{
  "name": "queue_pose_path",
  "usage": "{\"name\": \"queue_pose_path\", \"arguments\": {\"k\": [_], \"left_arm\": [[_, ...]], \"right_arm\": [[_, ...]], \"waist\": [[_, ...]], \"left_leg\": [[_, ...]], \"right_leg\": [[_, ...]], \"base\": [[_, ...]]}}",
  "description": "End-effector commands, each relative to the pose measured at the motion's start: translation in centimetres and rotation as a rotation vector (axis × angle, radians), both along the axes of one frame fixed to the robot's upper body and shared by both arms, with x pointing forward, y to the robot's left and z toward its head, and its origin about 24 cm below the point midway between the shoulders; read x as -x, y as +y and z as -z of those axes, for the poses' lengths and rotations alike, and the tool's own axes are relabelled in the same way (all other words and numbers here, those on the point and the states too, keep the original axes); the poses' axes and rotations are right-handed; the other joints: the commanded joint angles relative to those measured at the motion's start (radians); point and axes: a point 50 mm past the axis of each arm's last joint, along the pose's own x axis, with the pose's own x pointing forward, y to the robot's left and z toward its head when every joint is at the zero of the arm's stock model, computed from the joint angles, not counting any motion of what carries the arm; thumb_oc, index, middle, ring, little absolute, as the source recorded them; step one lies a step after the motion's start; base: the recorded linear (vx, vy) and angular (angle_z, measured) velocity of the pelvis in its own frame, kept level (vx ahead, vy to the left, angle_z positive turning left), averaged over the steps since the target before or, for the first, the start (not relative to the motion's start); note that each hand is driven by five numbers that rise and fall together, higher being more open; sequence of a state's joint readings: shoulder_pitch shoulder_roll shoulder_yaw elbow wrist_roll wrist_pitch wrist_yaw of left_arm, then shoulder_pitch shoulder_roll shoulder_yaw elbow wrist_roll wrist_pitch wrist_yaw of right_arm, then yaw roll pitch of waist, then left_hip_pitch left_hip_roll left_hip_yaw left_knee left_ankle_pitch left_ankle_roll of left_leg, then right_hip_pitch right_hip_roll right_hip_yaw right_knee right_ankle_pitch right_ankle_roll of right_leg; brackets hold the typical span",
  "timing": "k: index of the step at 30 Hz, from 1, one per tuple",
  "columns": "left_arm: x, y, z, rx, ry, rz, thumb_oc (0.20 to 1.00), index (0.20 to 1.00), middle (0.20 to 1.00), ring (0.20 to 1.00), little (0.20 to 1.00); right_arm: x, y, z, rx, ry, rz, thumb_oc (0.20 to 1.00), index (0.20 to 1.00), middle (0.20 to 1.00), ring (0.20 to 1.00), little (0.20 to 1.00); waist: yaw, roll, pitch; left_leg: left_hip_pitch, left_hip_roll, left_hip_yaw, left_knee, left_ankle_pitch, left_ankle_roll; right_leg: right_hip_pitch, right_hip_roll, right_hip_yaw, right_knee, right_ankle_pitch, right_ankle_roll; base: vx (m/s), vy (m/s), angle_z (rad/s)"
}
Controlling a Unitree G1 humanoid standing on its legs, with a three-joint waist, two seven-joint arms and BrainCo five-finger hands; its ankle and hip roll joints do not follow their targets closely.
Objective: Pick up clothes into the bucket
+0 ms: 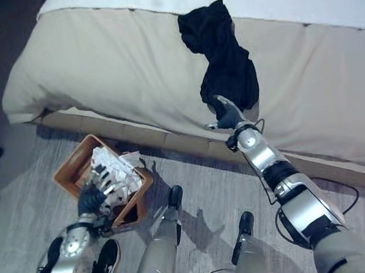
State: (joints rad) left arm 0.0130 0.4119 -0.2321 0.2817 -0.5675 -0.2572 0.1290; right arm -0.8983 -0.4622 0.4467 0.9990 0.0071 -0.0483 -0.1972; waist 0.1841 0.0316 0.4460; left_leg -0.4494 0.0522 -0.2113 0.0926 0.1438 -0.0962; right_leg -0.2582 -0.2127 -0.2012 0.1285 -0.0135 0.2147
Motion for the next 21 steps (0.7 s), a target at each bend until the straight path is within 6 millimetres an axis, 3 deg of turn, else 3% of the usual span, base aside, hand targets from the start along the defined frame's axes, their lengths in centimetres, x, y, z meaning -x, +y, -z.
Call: {"name": "queue_pose_path", "arguments": {"k": [1,4,12,21], "left_arm": [[-1.4,-0.1,-4.3,0.007,-0.203,0.023,1.0,1.0,1.0,1.0,1.0],[-1.5,-1.4,-4.5,0.016,-0.215,0.054,1.0,1.0,1.0,1.0,1.0],[-2.2,-2.3,-5.7,0.013,-0.271,0.045,1.0,1.0,1.0,1.0,1.0],[-2.4,-1.6,-6.6,0.012,-0.317,-0.026,1.0,1.0,1.0,1.0,1.0]], "right_arm": [[-1.5,-1.5,-8.7,0.131,-0.275,0.066,1.0,1.0,1.0,1.0,1.0],[-1.5,-3.8,-12.3,0.206,-0.366,0.185,1.0,1.0,1.0,1.0,1.0],[-1.0,-5.0,-17.1,0.379,-0.483,0.263,1.0,1.0,1.0,1.0,1.0],[0.4,-6.3,-22.3,0.546,-0.64,0.373,1.0,1.0,1.0,1.0,1.0]], "waist": [[0.014,-0.034,0.056],[0.006,-0.007,0.074],[-0.005,0.027,0.074],[-0.007,0.043,0.074]], "left_leg": [[-0.066,-0.06,0.04,0.065,-0.044,0.008],[-0.172,-0.058,0.037,0.068,-0.024,-0.002],[-0.31,-0.043,0.042,0.084,-0.011,-0.016],[-0.384,-0.044,0.044,0.081,0.0,-0.022]], "right_leg": [[-0.022,-0.059,0.014,-0.048,0.128,0.005],[-0.145,-0.051,0.01,-0.006,0.113,-0.007],[-0.345,-0.05,0.039,0.1,0.068,-0.024],[-0.459,-0.058,0.054,0.155,0.05,-0.028]], "base": [[-0.06,-0.072,0.11],[-0.08,-0.073,0.07],[0.01,-0.03,0.1],[0.02,-0.005,0.0]]}}
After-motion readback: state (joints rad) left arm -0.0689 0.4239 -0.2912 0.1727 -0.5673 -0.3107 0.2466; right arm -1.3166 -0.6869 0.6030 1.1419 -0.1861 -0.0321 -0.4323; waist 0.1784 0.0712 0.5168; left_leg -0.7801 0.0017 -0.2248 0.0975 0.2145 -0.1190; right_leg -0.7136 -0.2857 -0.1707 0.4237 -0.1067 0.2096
